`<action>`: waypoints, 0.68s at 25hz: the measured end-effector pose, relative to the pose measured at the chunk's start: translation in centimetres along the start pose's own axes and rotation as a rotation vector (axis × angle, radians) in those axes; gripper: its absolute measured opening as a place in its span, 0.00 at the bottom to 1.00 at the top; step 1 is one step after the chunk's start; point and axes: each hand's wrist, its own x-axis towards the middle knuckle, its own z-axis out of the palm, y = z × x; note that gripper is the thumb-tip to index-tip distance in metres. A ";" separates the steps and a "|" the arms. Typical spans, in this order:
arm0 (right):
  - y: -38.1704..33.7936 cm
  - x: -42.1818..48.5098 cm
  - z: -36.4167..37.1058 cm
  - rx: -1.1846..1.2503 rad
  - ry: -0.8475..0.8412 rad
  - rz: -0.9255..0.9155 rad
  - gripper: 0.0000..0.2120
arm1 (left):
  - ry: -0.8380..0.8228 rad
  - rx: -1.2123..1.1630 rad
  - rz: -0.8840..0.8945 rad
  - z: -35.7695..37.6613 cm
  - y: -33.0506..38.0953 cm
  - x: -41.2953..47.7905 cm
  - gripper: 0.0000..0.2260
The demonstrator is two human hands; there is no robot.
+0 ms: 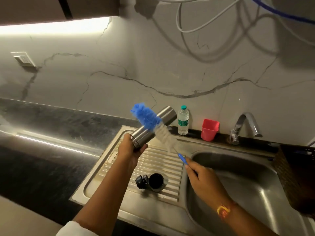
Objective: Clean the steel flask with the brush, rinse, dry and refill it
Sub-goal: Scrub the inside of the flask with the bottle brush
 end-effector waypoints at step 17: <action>1.4 0.7 1.1 0.115 0.039 -0.055 0.16 | -0.087 -0.185 -0.188 -0.1 0.6 1.2 0.19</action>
